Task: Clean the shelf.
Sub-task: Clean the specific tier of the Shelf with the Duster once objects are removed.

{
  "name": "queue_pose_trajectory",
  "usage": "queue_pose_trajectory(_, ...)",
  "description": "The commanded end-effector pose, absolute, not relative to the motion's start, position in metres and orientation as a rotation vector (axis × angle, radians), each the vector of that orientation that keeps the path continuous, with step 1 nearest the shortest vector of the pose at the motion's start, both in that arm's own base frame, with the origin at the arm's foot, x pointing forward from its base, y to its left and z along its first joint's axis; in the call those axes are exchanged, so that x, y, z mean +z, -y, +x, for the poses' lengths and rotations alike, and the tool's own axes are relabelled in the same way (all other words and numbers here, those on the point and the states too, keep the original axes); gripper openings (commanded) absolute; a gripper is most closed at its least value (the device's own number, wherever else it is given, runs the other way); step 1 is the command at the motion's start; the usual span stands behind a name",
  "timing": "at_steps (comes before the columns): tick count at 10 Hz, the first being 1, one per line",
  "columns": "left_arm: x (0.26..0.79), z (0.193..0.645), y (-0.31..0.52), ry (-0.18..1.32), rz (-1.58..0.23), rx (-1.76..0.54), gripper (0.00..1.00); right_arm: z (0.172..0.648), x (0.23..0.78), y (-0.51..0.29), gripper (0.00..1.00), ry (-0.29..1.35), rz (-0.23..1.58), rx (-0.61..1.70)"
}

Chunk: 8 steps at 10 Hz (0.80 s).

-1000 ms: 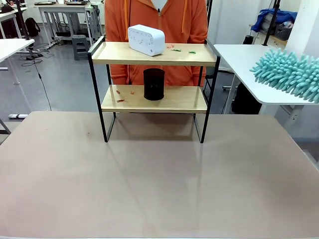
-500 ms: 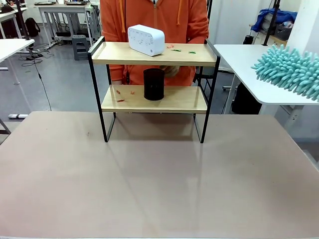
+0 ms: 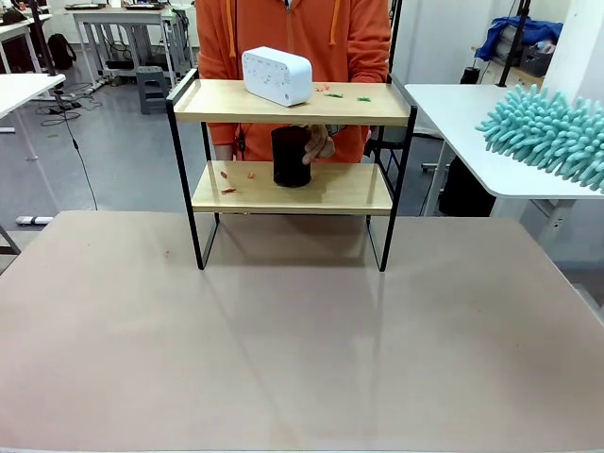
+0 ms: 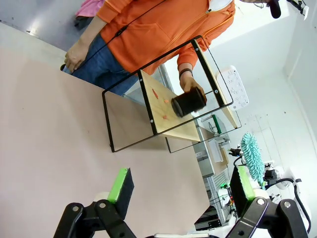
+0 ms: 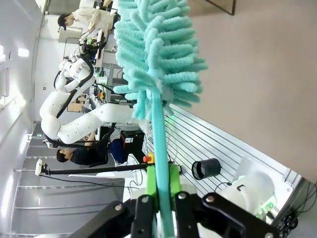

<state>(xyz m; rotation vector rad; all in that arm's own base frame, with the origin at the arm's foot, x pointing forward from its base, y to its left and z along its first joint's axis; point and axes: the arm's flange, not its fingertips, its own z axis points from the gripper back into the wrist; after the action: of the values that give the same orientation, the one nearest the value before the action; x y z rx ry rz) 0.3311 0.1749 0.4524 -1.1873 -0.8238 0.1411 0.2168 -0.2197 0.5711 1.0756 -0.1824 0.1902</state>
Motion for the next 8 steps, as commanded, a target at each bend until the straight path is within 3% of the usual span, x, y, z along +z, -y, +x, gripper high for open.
queue_pose_trajectory(1, 0.453, 0.332, -0.174, 0.857, -1.196, 0.125, 1.00, 0.216, 0.577, 0.219, 0.02, 0.179, 1.081, 0.183)
queue_pose_trajectory(5, 0.453, 0.332, -0.174, 0.857, -1.196, 0.125, 1.00, 0.216, 0.577, 0.219, 0.02, 0.179, 1.081, 0.183)
queue_pose_trajectory(6, 0.453, 0.332, -0.174, 0.857, -1.196, 0.125, 1.00, 0.217, 0.571, 0.220, 0.12, 0.182, 1.076, 0.190)
queue_pose_trajectory(8, 0.453, 0.332, -0.174, 0.857, -1.196, 0.125, 1.00, 0.205, 0.584, 0.177, 0.12, 0.126, 0.940, 0.312)
